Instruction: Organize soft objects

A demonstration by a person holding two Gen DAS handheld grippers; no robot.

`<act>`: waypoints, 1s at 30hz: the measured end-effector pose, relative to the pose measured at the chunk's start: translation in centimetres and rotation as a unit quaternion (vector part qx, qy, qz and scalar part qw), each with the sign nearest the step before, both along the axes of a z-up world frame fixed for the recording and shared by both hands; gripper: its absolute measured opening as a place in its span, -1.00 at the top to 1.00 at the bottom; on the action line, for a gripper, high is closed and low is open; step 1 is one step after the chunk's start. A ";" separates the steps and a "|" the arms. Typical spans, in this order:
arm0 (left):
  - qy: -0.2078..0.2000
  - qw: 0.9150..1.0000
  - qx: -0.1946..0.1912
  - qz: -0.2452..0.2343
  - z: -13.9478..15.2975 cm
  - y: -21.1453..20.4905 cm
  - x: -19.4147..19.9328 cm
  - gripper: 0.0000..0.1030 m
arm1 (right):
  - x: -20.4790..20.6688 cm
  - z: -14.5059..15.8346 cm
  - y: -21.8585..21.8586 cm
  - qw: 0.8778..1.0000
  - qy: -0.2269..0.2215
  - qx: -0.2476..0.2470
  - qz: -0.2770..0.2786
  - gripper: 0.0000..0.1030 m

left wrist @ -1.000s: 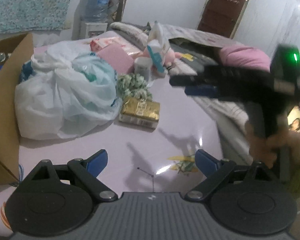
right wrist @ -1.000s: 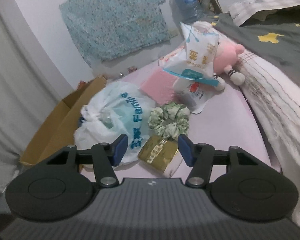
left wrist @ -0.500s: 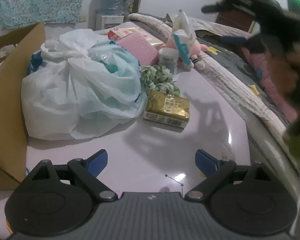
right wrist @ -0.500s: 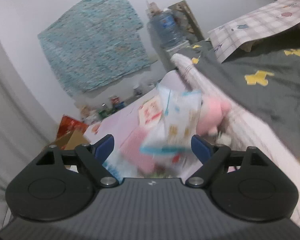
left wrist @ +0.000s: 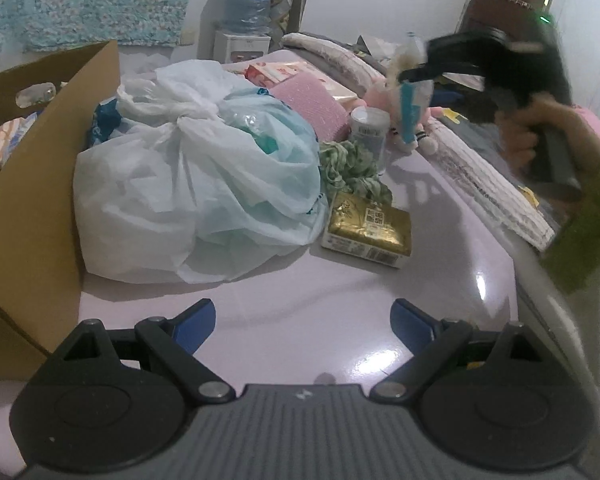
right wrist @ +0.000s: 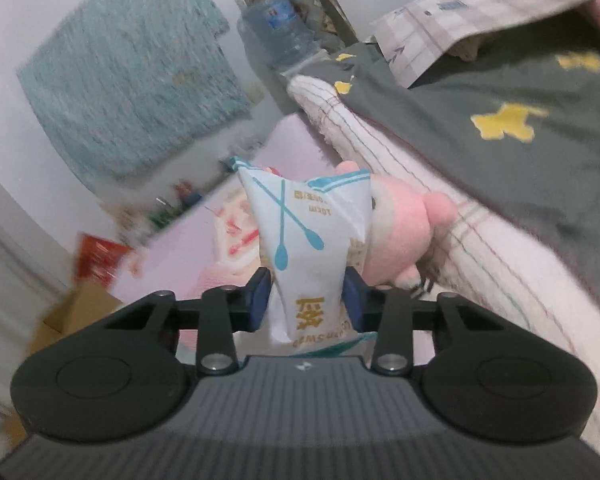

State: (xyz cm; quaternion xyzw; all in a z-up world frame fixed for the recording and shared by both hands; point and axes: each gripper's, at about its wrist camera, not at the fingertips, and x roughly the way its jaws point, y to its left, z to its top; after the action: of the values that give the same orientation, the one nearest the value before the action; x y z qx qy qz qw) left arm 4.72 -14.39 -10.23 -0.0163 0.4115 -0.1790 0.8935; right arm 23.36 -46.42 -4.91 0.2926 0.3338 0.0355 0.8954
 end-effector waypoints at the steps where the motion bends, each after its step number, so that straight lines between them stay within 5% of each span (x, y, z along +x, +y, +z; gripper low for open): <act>1: 0.001 1.000 -0.003 -0.002 0.1 0.0 -0.1 -0.85 | -0.9 0.0 -0.7 1.000 -0.009 0.021 0.001 0.30; 5: -0.008 1.000 -0.019 -0.017 0.8 0.0 -1.0 -0.85 | -6.0 0.7 -3.2 0.993 -0.033 0.109 0.013 0.30; 10: -0.009 0.999 -0.025 -0.042 1.4 0.4 -2.3 -0.85 | -12.9 0.3 -3.0 0.983 0.001 0.168 0.080 0.29; 16: -0.006 0.998 -0.019 -0.061 1.8 1.3 -4.6 -0.85 | -17.3 -3.4 1.4 0.948 0.033 0.273 0.160 0.28; 20: -0.020 0.998 -0.009 -0.059 2.4 2.0 -5.7 -0.85 | -16.6 -6.1 5.5 0.944 0.068 0.270 0.177 0.28; 23: -0.039 0.998 -0.018 -0.045 2.7 2.7 -5.9 -0.84 | -16.1 -7.6 8.1 0.927 0.077 0.312 0.193 0.29; 30: -0.054 0.997 -0.013 -0.053 1.9 1.4 -4.4 -0.31 | -14.3 -8.9 9.6 0.942 0.095 0.273 0.170 0.22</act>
State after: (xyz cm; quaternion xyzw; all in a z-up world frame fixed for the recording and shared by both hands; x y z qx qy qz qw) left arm 0.37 -13.00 -8.30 0.0033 0.3609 -0.2320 0.9033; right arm 9.03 -36.85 -13.84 0.4671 0.4394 0.2489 0.7258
